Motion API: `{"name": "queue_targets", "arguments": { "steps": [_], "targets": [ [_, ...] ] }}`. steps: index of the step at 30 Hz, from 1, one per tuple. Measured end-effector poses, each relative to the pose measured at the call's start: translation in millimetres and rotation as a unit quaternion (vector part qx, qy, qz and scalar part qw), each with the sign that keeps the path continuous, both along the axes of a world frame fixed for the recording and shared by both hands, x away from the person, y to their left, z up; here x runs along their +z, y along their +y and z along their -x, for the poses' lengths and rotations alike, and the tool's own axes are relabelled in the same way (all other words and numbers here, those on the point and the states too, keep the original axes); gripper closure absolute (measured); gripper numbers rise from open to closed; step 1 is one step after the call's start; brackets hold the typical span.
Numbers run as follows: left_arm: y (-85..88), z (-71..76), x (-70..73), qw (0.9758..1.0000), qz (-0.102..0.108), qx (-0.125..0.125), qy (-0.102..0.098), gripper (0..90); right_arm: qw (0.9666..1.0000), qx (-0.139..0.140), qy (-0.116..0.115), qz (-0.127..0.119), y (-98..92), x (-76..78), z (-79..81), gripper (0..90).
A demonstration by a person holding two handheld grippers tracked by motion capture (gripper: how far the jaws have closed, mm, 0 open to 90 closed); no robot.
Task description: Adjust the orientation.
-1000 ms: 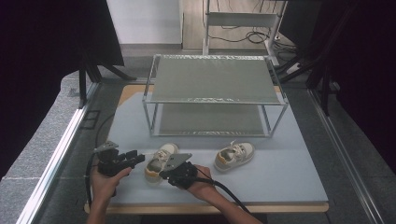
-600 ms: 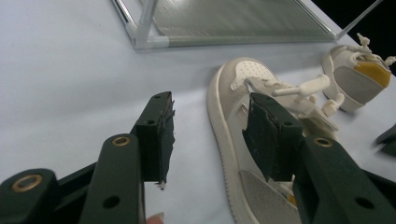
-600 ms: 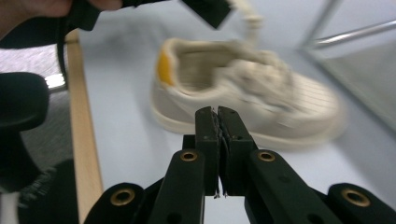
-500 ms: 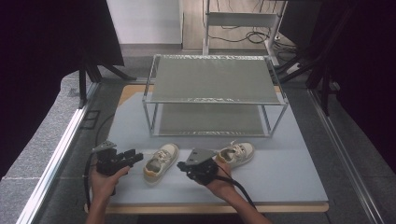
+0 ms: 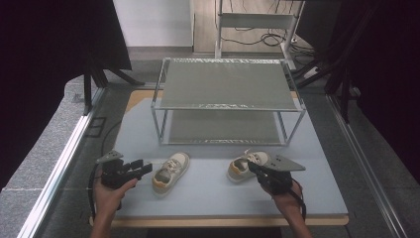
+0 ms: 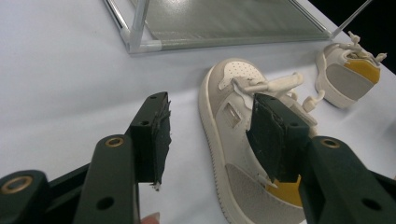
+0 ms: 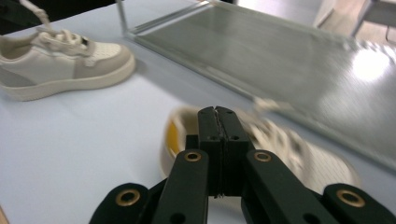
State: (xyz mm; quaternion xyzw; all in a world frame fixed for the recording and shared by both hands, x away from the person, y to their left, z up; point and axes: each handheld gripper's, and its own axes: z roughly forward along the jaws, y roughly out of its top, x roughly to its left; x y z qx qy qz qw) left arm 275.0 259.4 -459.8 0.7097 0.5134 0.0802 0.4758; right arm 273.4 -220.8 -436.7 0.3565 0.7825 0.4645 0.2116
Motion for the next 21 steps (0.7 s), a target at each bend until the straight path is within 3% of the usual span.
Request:
{"name": "queue_targets", "arguments": {
  "steps": [4,5,7,9,10,11,12,15,16,21],
  "targets": [
    [1.9,-0.7,0.5,1.0000,0.006,0.001,-0.002,46.5,0.9999,0.005,-0.001,0.009,5.9,1.7,2.5,89.7],
    [2.2,-0.7,0.7,1.0000,0.007,0.000,-0.003,46.5,0.9997,0.015,-0.005,0.017,18.2,1.7,1.1,89.7],
    [2.5,-1.0,0.8,1.0000,0.007,-0.001,-0.003,46.4,0.9997,0.019,-0.003,0.017,22.8,1.6,-0.1,89.6],
    [2.4,-1.7,0.5,1.0000,0.005,0.000,-0.002,46.4,0.9992,0.033,-0.001,0.022,45.9,1.0,-7.6,89.7],
    [2.0,-2.5,-0.1,1.0000,0.005,0.000,-0.001,46.3,0.9988,0.032,-0.002,0.038,56.1,-0.1,-10.0,89.7],
    [2.0,-2.5,-0.1,1.0000,0.005,0.000,-0.001,46.3,0.9988,0.032,-0.002,0.038,56.1,-0.1,-10.0,89.7],
    [0.5,-3.3,-0.9,1.0000,0.004,-0.004,0.001,46.3,0.9970,0.019,-0.004,0.075,74.7,-4.4,-16.6,89.7],
    [-1.4,-3.7,-1.5,1.0000,0.003,-0.007,0.002,46.2,0.9961,0.014,0.005,0.087,87.0,-8.6,-25.7,89.7],
    [-2.4,-4.0,-1.5,1.0000,0.002,-0.008,0.003,46.2,0.9928,0.003,0.000,0.119,96.7,-11.5,-32.9,89.7],
    [-3.7,-4.9,-0.3,0.9999,0.001,-0.010,0.001,46.2,0.9898,-0.005,0.008,0.142,96.2,-10.5,-40.7,89.7]
  ]
}}
